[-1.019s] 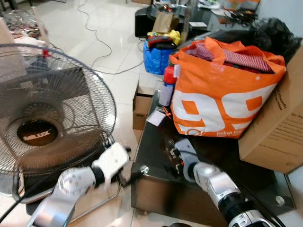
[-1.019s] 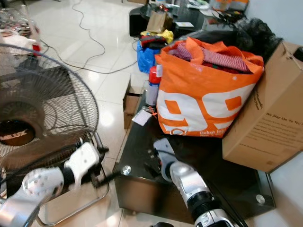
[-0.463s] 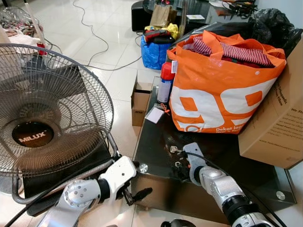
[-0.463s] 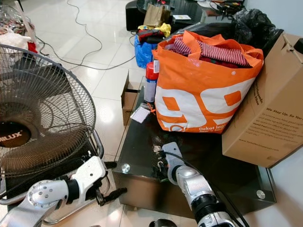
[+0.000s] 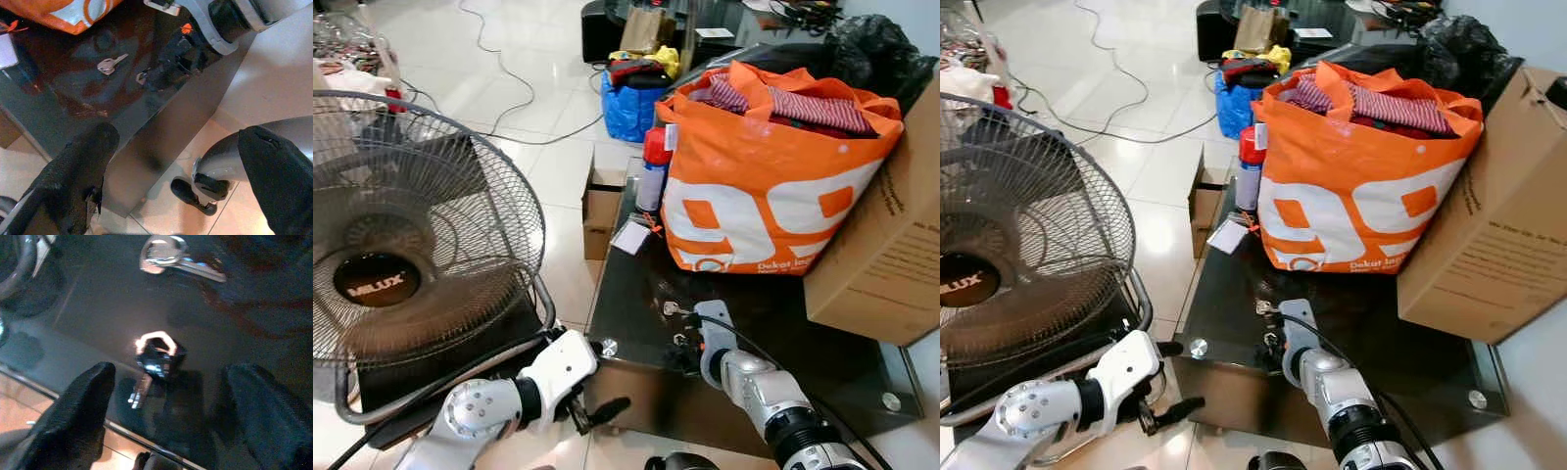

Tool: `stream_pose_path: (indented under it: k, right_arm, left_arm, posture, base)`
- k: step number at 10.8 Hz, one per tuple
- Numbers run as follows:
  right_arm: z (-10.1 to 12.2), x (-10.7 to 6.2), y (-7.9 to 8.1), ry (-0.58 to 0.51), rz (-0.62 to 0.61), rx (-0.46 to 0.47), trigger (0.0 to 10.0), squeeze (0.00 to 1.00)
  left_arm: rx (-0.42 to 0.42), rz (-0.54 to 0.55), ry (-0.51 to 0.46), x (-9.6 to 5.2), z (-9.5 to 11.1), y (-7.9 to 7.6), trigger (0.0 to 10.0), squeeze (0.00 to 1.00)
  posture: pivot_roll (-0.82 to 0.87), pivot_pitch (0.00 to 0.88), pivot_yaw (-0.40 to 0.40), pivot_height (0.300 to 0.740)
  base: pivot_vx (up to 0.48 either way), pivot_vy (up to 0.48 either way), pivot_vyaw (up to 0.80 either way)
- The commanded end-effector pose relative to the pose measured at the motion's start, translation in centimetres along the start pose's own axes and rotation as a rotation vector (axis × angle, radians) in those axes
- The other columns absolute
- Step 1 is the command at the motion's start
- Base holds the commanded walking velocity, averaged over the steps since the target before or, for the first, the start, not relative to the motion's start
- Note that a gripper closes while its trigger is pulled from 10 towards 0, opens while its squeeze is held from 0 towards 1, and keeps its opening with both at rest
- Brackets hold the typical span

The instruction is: Hang keys on a hook

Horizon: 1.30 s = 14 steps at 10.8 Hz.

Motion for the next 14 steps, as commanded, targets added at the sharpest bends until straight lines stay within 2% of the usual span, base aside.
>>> stream_pose_path:
  k: [1, 5, 8, 10, 14]
  right_arm:
    - [-0.2, 0.0, -0.4, -0.009, -0.013, 0.047, 1.6, 0.00]
    - [0.0, 0.0, -0.4, -0.024, -0.009, 0.148, 1.0, 0.00]
    - [0.2, 0.4, 0.7, -0.053, 0.011, 0.181, 0.8, 0.00]
    - [0.3, 0.5, 1.1, -0.066, 0.015, 0.194, 0.0, 0.00]
    - [0.4, 0.6, 1.0, -0.086, -0.003, 0.234, 0.0, 0.00]
  left_arm:
    - [0.001, -0.006, -0.006, -0.1, 0.3, -0.4, 10.0, 0.00]
    - [-0.003, -0.010, -0.011, 0.0, 0.5, -0.5, 10.0, 0.00]
    - [-0.004, -0.003, -0.010, 0.0, 0.6, -0.1, 10.0, 0.00]
    - [-0.005, -0.001, -0.010, 0.0, 0.6, -0.1, 10.0, 0.00]
    - [-0.011, 0.004, -0.011, 0.1, 0.6, 0.0, 10.0, 0.00]
  posture:
    - [-0.17, 0.035, -0.070, 0.740]
    - [-0.17, 0.033, -0.068, 0.740]
    - [-0.16, 0.039, -0.068, 0.740]
    - [-0.16, 0.043, -0.066, 0.740]
    - [-0.16, 0.047, -0.066, 0.740]
  base:
    - [0.000, 0.000, 0.00]
    - [0.000, 0.000, 0.00]
    - [0.000, 0.000, 0.00]
    - [0.000, 0.000, 0.00]
    - [0.000, 0.000, 0.00]
Point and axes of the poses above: a point about 5 cm out from each wrist's last joint towards the gripper, its own x axis pointing out of the wrist towards the gripper, its own z axis along the axis of the wrist's last joint, y = z × x, the point moved 3 cm from there along x, pointing out of the wrist towards the gripper, and after that the axes turned 11 degrees about x, right-handed, at the moved point
